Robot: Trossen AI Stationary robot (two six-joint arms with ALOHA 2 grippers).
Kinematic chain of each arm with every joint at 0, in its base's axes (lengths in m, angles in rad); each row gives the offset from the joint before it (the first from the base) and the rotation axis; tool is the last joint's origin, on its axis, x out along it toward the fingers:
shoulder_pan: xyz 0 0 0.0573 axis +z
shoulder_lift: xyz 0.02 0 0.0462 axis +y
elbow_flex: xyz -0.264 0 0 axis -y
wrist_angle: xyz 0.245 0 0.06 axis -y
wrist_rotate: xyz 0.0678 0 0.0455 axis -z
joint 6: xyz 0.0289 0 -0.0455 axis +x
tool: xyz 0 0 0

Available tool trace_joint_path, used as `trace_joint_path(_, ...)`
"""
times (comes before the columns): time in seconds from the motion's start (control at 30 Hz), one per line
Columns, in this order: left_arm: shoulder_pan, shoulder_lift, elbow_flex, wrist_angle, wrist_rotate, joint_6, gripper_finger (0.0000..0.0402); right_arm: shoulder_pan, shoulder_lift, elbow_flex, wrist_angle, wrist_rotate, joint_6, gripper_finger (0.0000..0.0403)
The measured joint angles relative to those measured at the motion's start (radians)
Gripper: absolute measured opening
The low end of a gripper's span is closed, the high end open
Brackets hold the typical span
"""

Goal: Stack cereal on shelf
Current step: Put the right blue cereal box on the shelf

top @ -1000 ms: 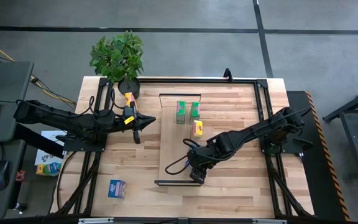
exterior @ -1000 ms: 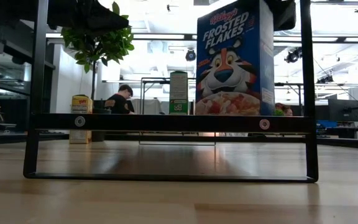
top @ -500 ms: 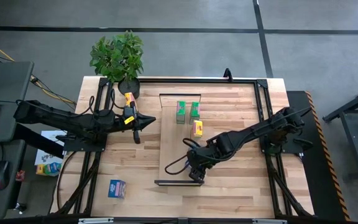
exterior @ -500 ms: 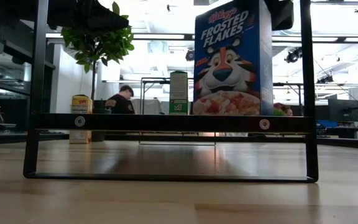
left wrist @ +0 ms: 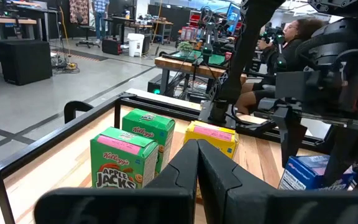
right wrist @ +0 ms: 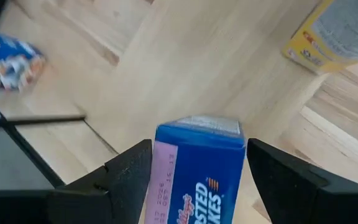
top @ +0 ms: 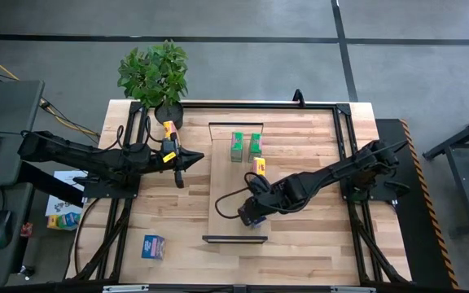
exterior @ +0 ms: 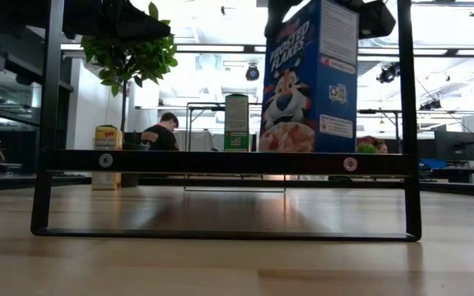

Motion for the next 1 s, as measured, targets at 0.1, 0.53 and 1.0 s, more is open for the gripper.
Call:
trace_joint_path(0.1,0.000,0.000,0.000,0.000,0.000,0.000,0.0000,0.000,0.000,0.000,0.007,0.034,0.042,0.0256)
trace_joint_path(0.53,0.000,0.000,0.000,0.000,0.000,0.000,0.0000,0.000,0.000,0.000,0.068,0.244,-0.008,0.0256)
trace_joint_path(1.0,0.000,0.000,0.000,0.000,0.000,0.001,0.0000,0.044,-0.002,0.082,0.283,0.144,-0.570,0.0218)
